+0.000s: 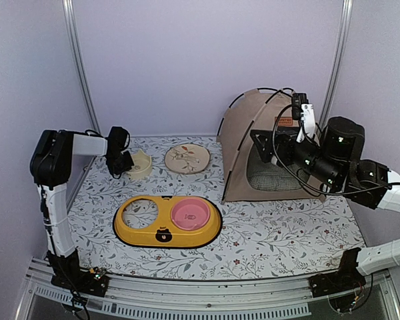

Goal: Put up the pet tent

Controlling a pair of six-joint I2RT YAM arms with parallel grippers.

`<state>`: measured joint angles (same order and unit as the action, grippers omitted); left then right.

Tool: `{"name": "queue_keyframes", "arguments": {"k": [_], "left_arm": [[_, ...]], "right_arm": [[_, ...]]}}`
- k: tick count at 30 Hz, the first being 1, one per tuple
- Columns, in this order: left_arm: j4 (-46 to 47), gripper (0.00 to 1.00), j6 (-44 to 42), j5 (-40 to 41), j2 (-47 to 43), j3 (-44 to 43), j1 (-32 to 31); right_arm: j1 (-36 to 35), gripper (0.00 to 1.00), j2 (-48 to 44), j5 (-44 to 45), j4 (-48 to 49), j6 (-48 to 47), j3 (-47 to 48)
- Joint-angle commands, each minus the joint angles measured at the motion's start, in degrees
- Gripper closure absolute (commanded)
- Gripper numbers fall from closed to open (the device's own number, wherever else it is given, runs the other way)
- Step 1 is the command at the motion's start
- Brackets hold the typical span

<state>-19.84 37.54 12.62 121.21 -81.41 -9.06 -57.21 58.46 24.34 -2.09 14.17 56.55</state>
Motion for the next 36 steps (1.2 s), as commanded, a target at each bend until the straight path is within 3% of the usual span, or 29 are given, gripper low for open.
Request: {"name": "queue_keyframes", "arguments": {"k": [1,8,20,36], "left_arm": [[-1.35,0.78,-1.25,-0.02,0.01,-0.91,0.41],[-0.2,1.0,-1.76,-1.14,-2.26,0.78,0.35],[0.41,1.0,-3.72,-4.4,-13.24,3.97,-1.61],[-1.44,1.0,-5.58,-4.71,-32.39,20.39,-12.59]], "right_arm": [[0.3,0.01,0.22,0.89,1.5,0.06,-0.24],[0.26,0.01,2.28,0.47,0.5,-0.2,1.0],[0.26,0.01,4.4,0.4,1.06,0.29,1.01],[0.5,0.01,8.53,1.63,2.6,-2.7,2.14]]}}
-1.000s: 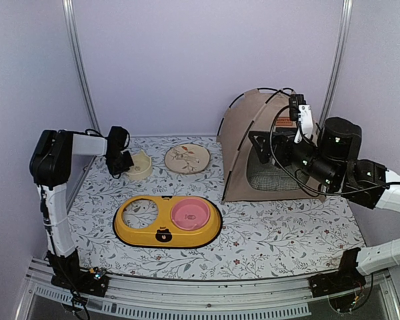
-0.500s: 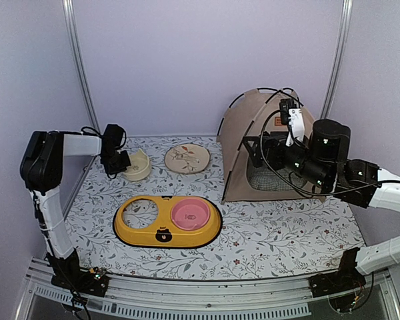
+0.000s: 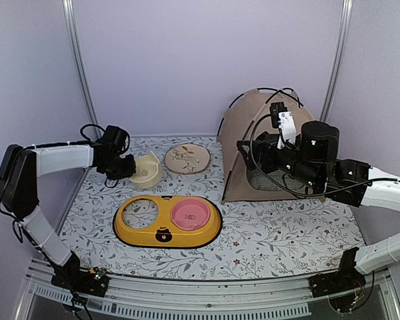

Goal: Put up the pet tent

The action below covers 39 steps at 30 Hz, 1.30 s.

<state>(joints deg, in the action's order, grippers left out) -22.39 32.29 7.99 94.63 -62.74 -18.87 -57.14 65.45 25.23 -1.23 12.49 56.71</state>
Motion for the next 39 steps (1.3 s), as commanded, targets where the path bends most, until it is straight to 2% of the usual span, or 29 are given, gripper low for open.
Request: {"name": "queue_keyframes", "arguments": {"k": [1,8,16,39], "left_arm": [[0.59,1.0,-0.09,0.45,-6.99,2.7,-3.71],[-3.75,1.0,4.7,2.53,-15.96,10.13,-9.51],[-5.17,1.0,11.85,4.61,-23.88,19.67,-13.19],[-4.1,1.0,15.12,8.82,-22.51,24.36,-14.88]], "right_arm": [[0.49,0.01,1.91,0.66,1.84,-1.05,2.09],[0.94,0.01,4.29,0.22,3.16,-0.32,2.56],[1.15,0.01,6.79,-2.89,3.13,-0.66,4.58],[1.3,0.01,9.32,-5.79,2.49,0.69,5.63]]}}
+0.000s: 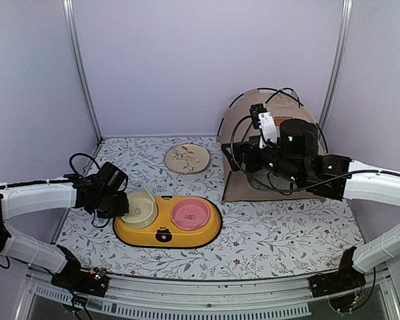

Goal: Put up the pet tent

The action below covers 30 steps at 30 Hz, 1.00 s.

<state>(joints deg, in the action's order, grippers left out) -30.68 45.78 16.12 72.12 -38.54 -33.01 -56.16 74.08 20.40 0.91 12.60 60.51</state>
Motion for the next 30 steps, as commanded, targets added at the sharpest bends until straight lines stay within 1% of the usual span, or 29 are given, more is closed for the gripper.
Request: {"name": "queue_keyframes", "arguments": {"k": [1,9,17,20,23,25,27,30], "left_arm": [[4.4,1.0,1.69,0.58,0.07,0.24,-0.74],[5.08,1.0,1.43,0.31,0.73,0.47,-0.69],[5.67,0.88,1.33,0.05,1.93,0.44,-0.73],[5.89,0.86,1.44,-0.19,2.31,0.52,-0.73],[5.89,0.85,1.36,0.0,2.15,0.49,-0.74],[5.78,0.8,1.33,0.18,2.01,0.38,-0.7],[5.43,0.73,1.22,0.51,1.98,0.32,-0.75],[3.65,0.68,1.16,2.01,1.47,-0.14,-0.69]], "right_arm": [[0.37,0.01,0.78,-0.98,0.19,0.45,1.93],[0.37,0.01,1.36,-1.31,-0.04,0.58,1.98],[0.43,0.01,1.15,-1.29,-0.68,1.29,1.51],[0.43,0.01,1.04,-1.16,-0.82,1.37,1.46],[0.4,0.01,1.06,-1.07,-0.91,1.37,1.45],[0.39,0.01,1.11,-1.15,-0.91,1.37,1.37],[0.44,0.01,1.14,-1.31,-0.96,1.37,1.34],[0.39,0.01,1.24,-1.42,-1.04,1.33,1.33]]}}
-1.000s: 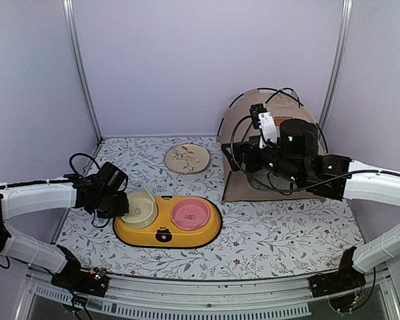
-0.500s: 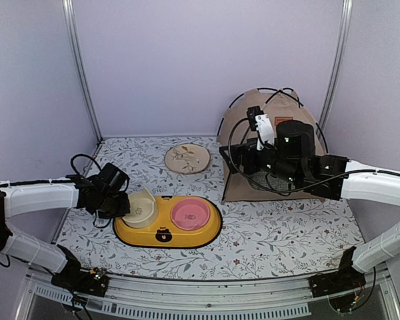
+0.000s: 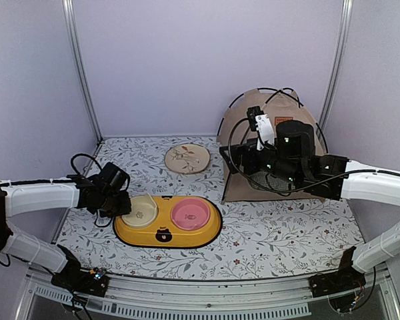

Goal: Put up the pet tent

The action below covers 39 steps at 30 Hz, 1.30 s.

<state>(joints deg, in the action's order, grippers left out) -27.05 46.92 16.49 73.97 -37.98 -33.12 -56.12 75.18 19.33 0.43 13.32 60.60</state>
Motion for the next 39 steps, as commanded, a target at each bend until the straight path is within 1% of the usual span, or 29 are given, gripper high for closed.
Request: {"name": "queue_keyframes", "arguments": {"k": [1,6,13,22,30,33,36,39], "left_arm": [[-0.55,0.67,0.1,2.44,-0.74,-0.84,-0.52],[-0.99,0.67,-0.86,3.14,-2.42,-2.01,-0.54],[0.75,0.81,-1.9,-0.05,-2.51,-2.36,-0.71],[2.35,0.88,-0.09,-0.8,-1.58,0.9,-0.84],[4.02,0.88,0.77,-1.0,-1.38,3.3,-0.8],[4.31,0.88,0.01,-1.19,-1.45,2.44,-0.78],[4.85,0.86,-1.34,-1.44,-1.76,0.74,-0.82],[5.65,0.85,-2.84,-1.55,-1.52,-1.37,-0.85]], "right_arm": [[0.36,0.01,0.15,-0.35,-0.59,0.64,1.22],[0.39,0.01,0.23,-0.3,-0.56,0.61,1.28],[0.55,0.01,0.58,-0.67,-0.69,0.76,1.02],[1.18,0.01,0.8,-1.57,-0.69,1.37,0.73],[1.29,0.01,1.09,-1.97,-0.95,1.52,0.7],[1.4,0.01,0.95,-1.89,-1.04,1.62,0.74],[1.54,0.01,0.92,-1.4,-1.08,1.68,0.45],[3.18,0.01,1.19,-1.99,-1.95,2.69,0.05]]}}
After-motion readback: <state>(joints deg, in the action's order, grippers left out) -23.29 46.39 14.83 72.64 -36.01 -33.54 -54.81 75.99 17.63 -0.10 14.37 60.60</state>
